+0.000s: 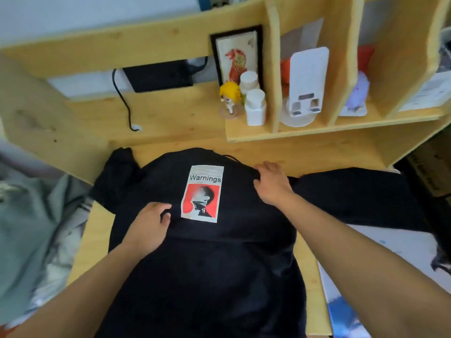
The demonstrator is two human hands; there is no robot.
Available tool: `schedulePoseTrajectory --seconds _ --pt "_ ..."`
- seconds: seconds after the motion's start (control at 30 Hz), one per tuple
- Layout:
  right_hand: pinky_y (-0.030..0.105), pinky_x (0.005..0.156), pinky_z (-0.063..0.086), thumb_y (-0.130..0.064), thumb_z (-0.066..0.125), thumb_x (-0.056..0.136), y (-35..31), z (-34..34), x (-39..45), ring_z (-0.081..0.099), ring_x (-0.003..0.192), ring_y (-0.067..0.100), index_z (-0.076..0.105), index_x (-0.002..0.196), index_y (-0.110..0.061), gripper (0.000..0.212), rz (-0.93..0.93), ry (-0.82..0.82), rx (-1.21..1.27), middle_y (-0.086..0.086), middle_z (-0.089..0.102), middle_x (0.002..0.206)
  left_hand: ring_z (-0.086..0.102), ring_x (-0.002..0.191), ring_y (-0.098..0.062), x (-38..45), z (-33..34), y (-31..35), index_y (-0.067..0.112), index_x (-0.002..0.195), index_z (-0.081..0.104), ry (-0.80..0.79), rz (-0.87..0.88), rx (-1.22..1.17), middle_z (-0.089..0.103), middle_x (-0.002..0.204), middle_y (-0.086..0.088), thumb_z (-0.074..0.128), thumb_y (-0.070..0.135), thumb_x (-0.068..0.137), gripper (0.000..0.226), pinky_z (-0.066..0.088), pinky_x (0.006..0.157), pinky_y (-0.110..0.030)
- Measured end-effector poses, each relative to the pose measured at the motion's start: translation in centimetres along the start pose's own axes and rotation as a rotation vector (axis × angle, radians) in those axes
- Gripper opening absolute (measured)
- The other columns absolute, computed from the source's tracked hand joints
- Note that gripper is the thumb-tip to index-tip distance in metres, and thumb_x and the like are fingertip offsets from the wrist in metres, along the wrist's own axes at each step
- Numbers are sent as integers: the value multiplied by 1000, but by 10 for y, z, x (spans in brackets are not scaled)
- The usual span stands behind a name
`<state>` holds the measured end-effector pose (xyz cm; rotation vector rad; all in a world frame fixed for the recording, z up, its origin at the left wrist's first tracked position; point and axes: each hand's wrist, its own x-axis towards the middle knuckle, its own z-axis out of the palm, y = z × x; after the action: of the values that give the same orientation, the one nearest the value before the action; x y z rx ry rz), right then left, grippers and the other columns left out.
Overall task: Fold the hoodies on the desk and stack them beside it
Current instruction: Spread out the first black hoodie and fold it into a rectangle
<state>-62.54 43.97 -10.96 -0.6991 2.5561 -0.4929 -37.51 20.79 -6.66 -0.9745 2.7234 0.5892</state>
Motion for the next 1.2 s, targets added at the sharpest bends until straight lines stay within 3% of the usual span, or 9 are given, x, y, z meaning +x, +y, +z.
schedulePoseTrajectory --seconds 0.1,0.27,0.33,0.47,0.57,0.7,0.9,1.07,1.2 --pt "47 123 17 -46 51 101 -10 23 42 17 151 35 13 160 -21 75 113 -39 -137 8 21 165 50 134 -25 64 -13 -26 14 143 55 116 87 17 54 144 -6 49 25 105 40 39 114 -39" --pt "39 100 41 -30 59 99 -24 47 59 54 120 31 51 137 -18 41 129 -35 -228 9 57 132 48 134 -32 197 -14 -41 18 158 28 -43 128 239 51 148 -9 59 54 96 77 41 109 -45" --pt "39 86 49 -6 57 94 -34 42 47 59 103 33 62 124 -11 31 8 162 -228 11 61 114 59 118 -30 215 -16 -37 25 147 43 -138 148 259 63 132 -5 61 52 95 61 49 97 -42" --pt "39 60 38 19 51 70 -38 26 -33 45 71 33 63 96 1 33 -299 744 -302 15 47 79 60 87 -21 153 -47 -45 13 108 68 307 386 -312 66 95 2 66 15 95 13 49 82 -38" --pt "39 68 40 12 55 66 -23 42 -110 49 78 32 65 99 -6 39 -417 506 -444 12 51 87 57 80 -19 59 -57 -89 21 90 68 217 662 -46 61 83 8 83 10 77 23 48 77 -37" --pt "37 66 55 -2 39 65 -6 56 -154 62 76 25 71 83 -20 40 -383 105 -328 -3 62 85 50 121 -9 2 -37 -145 38 126 61 -452 667 390 52 126 23 58 45 98 29 38 104 -28" --pt "32 88 50 -22 59 98 -66 31 -98 63 101 18 67 122 -19 26 204 173 241 -5 64 116 61 90 -6 -14 -21 -84 28 117 63 51 450 -67 60 104 14 61 39 96 24 56 71 -26" --pt "47 105 49 -70 59 84 -111 56 -41 53 131 30 21 160 -25 96 477 -91 483 -1 42 155 60 120 -27 15 14 -27 24 159 21 -227 -94 -337 38 151 -1 50 66 95 82 52 87 -37" --pt "43 96 54 -43 68 90 -131 51 -37 64 106 27 62 128 -16 47 373 -269 340 6 68 122 62 119 -22 21 19 -37 25 140 55 -269 -19 -334 66 128 4 53 44 102 43 52 100 -39"
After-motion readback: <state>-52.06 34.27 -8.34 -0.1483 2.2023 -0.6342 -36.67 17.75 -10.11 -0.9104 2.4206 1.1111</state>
